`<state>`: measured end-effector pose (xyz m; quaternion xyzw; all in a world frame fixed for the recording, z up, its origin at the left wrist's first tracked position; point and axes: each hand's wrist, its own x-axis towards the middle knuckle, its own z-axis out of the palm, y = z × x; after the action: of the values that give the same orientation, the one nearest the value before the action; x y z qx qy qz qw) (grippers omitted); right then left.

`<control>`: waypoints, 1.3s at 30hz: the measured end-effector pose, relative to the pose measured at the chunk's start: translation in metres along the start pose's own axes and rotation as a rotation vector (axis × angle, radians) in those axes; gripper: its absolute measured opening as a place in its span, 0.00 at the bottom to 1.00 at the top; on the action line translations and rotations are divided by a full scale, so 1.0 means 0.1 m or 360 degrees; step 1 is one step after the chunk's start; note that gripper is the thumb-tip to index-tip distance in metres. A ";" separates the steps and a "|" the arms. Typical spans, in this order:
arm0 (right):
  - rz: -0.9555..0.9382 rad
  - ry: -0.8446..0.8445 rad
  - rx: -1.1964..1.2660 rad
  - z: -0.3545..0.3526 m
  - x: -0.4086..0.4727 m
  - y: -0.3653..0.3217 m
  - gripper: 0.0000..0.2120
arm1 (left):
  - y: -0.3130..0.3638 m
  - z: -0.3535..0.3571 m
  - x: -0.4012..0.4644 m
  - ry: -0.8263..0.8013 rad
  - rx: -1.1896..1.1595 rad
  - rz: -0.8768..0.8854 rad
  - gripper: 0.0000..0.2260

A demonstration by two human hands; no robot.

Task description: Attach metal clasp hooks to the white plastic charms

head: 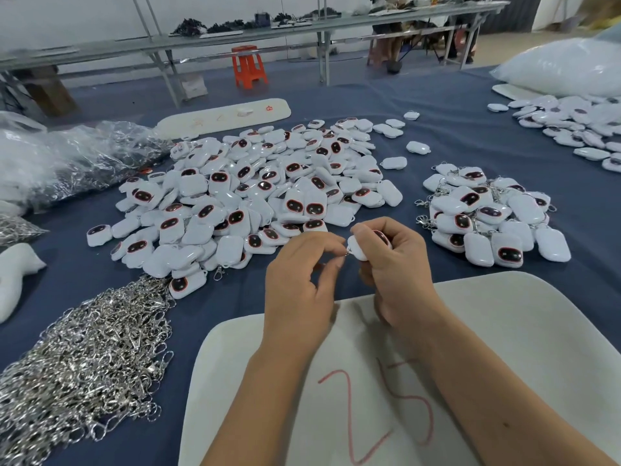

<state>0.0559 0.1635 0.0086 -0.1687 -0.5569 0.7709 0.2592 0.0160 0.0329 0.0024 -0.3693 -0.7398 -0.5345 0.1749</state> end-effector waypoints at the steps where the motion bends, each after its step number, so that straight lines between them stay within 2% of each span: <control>1: 0.0004 -0.0012 -0.0005 0.00 0.00 0.00 0.12 | 0.00 0.00 0.00 0.0013 -0.0028 -0.0016 0.10; 7: 0.0021 -0.0046 -0.0042 0.00 -0.03 0.01 0.10 | -0.01 -0.01 0.00 0.0100 -0.0025 -0.0083 0.10; 12: -0.0082 -0.0018 -0.0199 0.00 -0.04 0.04 0.10 | 0.01 -0.01 -0.01 0.0089 0.0013 -0.0117 0.09; 22: -0.0177 -0.0240 -0.0240 -0.02 -0.09 0.02 0.04 | -0.03 -0.06 0.02 0.0100 0.0220 -0.0398 0.13; 26: -0.0372 -0.0235 -0.0534 -0.02 -0.09 0.05 0.04 | -0.01 -0.07 0.02 -0.0078 0.0373 -0.0321 0.10; 29: -0.0755 -0.0191 -0.1007 0.00 -0.08 0.08 0.05 | 0.04 -0.06 0.02 -0.0166 0.0446 -0.0292 0.06; 31: -0.0696 -0.0191 -0.0855 0.01 -0.09 0.11 0.07 | 0.04 -0.04 0.01 -0.0068 0.0424 -0.0329 0.06; 34: -0.0328 -0.0183 -0.0237 -0.01 -0.06 0.07 0.08 | 0.02 -0.03 0.02 0.0166 -0.0025 -0.0514 0.13; 36: -0.0202 -0.0158 -0.0074 -0.03 -0.03 0.06 0.06 | 0.02 -0.02 0.04 0.0158 -0.0322 -0.0600 0.10; 39: -0.0060 -0.0166 0.0161 -0.03 -0.01 0.04 0.03 | 0.01 -0.04 0.05 0.0050 -0.0485 -0.0634 0.04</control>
<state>0.0571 0.1645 0.0036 -0.1045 -0.5330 0.8008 0.2524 0.0127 0.0310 0.0073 -0.2301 -0.7060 -0.6694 0.0199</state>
